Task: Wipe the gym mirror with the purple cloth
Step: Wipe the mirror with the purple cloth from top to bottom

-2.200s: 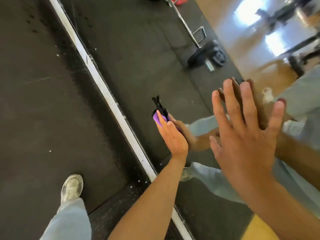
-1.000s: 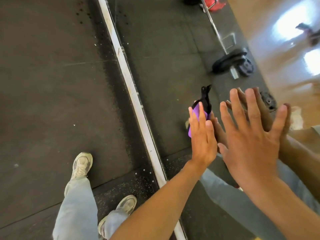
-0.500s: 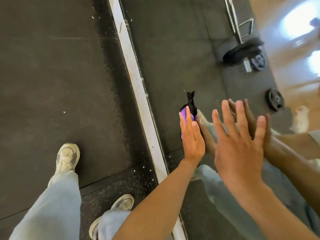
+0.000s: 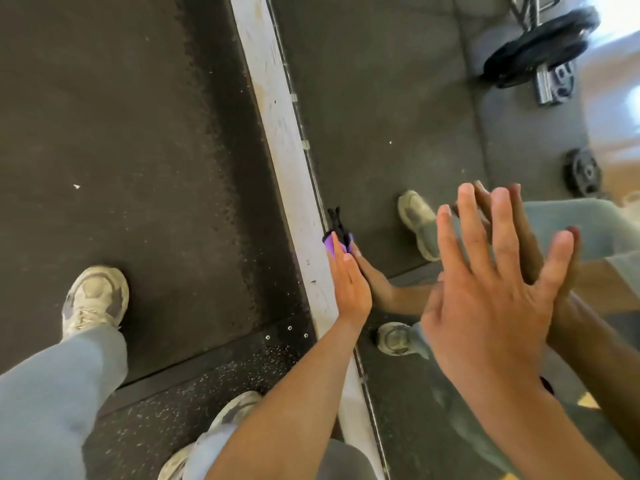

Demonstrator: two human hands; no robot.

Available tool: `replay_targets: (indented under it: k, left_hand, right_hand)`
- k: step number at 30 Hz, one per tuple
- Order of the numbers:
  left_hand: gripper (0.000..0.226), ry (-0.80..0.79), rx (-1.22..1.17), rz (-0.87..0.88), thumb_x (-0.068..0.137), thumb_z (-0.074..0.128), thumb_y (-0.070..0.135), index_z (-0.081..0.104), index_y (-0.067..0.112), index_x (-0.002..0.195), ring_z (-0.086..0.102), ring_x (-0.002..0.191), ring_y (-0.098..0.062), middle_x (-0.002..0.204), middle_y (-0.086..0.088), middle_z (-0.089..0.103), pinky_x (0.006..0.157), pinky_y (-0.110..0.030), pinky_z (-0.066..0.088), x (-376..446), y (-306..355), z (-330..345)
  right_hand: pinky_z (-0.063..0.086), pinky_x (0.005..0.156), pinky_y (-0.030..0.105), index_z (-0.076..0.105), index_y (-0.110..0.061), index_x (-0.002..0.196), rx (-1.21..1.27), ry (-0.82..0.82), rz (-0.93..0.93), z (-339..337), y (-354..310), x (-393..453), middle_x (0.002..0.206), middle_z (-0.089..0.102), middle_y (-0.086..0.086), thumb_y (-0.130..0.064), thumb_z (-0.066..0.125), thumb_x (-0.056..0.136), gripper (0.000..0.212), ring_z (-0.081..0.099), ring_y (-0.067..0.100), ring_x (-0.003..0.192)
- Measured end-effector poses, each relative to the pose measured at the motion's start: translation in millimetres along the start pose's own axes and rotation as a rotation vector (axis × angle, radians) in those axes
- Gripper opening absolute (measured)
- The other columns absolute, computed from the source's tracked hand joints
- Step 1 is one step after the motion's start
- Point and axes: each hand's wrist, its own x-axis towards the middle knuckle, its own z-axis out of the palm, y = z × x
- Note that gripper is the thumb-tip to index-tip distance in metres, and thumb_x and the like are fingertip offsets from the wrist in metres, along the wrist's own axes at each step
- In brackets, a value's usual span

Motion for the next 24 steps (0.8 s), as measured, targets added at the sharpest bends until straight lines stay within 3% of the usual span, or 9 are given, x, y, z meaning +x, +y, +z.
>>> replay_targets:
  k: [2, 5, 7, 9, 11, 15, 18, 20, 24]
  left_hand:
    - [0.053, 0.006, -0.003, -0.067, 0.113, 0.028, 0.049, 0.020, 0.039, 0.164, 0.037, 0.148, 0.001, 0.166, 0.008, 0.039, 0.120, -0.022, 0.035, 3, -9, 1]
    - [0.077, 0.038, -0.045, -0.096, 0.101, 0.022, 0.075, 0.020, 0.034, 0.166, 0.039, 0.151, -0.009, 0.165, 0.005, 0.040, 0.123, -0.029, 0.035, -12, 19, 4]
    - [0.072, -0.040, -0.130, -0.049, 0.105, 0.023, 0.068, 0.015, 0.033, 0.167, 0.031, 0.156, -0.012, 0.170, 0.005, 0.031, 0.127, -0.033, 0.028, -32, 57, 8]
    - [0.066, -0.124, -0.154, 0.028, 0.106, 0.024, 0.065, 0.015, 0.040, 0.166, 0.022, 0.159, -0.011, 0.173, 0.008, 0.023, 0.131, -0.044, 0.021, -58, 100, 13]
    - [0.064, -0.155, -0.113, 0.109, 0.108, 0.027, 0.066, 0.015, 0.041, 0.166, 0.019, 0.160, -0.013, 0.174, 0.008, 0.022, 0.131, -0.052, 0.019, -82, 147, 21]
    - [0.065, -0.210, 0.132, 0.472, 0.109, 0.018, 0.064, -0.004, 0.043, 0.166, 0.007, 0.163, -0.024, 0.176, -0.007, 0.009, 0.133, -0.049, 0.008, -127, 240, 38]
    - [0.059, -0.215, 0.132, 0.398, 0.117, 0.030, 0.037, 0.000, 0.041, 0.167, -0.001, 0.162, -0.009, 0.177, 0.006, -0.004, 0.133, -0.040, 0.010, -152, 304, 49]
    - [0.064, -0.202, 0.181, 0.493, 0.117, 0.035, 0.027, -0.002, 0.039, 0.167, 0.001, 0.163, -0.011, 0.177, 0.005, -0.003, 0.133, -0.043, 0.013, -169, 341, 53]
    - [0.079, -0.203, 0.189, 0.676, 0.115, 0.045, 0.018, -0.009, 0.047, 0.164, 0.003, 0.163, -0.018, 0.177, 0.007, -0.003, 0.130, -0.052, 0.020, -213, 414, 63]
  right_hand:
    - [-0.009, 0.124, 0.052, 0.042, 0.000, 0.155, -0.047, -0.059, -0.010, -1, -4, -1, 0.169, 0.025, 0.018, -0.016, 0.047, 0.082, 0.075, 0.014, 0.034, 0.157]
    - [-0.013, 0.127, 0.052, 0.036, -0.007, 0.160, -0.126, -0.149, -0.012, -14, -2, -3, 0.172, 0.017, 0.013, -0.016, 0.053, 0.088, 0.074, 0.003, 0.031, 0.161]
    - [-0.016, 0.126, 0.050, 0.031, -0.011, 0.162, -0.182, -0.149, 0.015, -33, 0, 0, 0.174, 0.013, 0.009, -0.025, 0.048, 0.095, 0.070, -0.003, 0.028, 0.161]
    - [-0.014, 0.127, 0.051, 0.031, -0.013, 0.162, -0.150, -0.116, 0.069, -58, 3, 0, 0.173, 0.016, 0.010, -0.037, 0.015, 0.107, 0.062, -0.001, 0.029, 0.161]
    - [-0.010, 0.128, 0.053, 0.034, -0.012, 0.160, -0.105, -0.110, 0.101, -85, 11, 4, 0.171, 0.021, 0.010, -0.042, -0.011, 0.106, 0.077, 0.005, 0.030, 0.161]
    - [-0.007, 0.126, 0.053, 0.046, -0.008, 0.154, -0.106, -0.030, 0.125, -150, 48, 8, 0.167, 0.032, 0.014, -0.035, 0.016, 0.099, 0.069, 0.021, 0.034, 0.158]
    - [-0.010, 0.126, 0.049, 0.045, -0.009, 0.155, -0.102, 0.041, 0.179, -207, 80, 10, 0.167, 0.033, 0.012, -0.032, 0.005, 0.104, 0.069, 0.026, 0.034, 0.156]
    - [-0.013, 0.127, 0.048, 0.042, -0.010, 0.157, -0.107, 0.057, 0.180, -242, 100, 8, 0.168, 0.030, 0.011, -0.039, -0.010, 0.106, 0.078, 0.022, 0.033, 0.157]
    - [-0.011, 0.128, 0.051, 0.034, -0.009, 0.161, -0.168, 0.103, 0.210, -308, 137, 0, 0.172, 0.019, 0.010, -0.038, 0.011, 0.105, 0.067, 0.012, 0.030, 0.160]
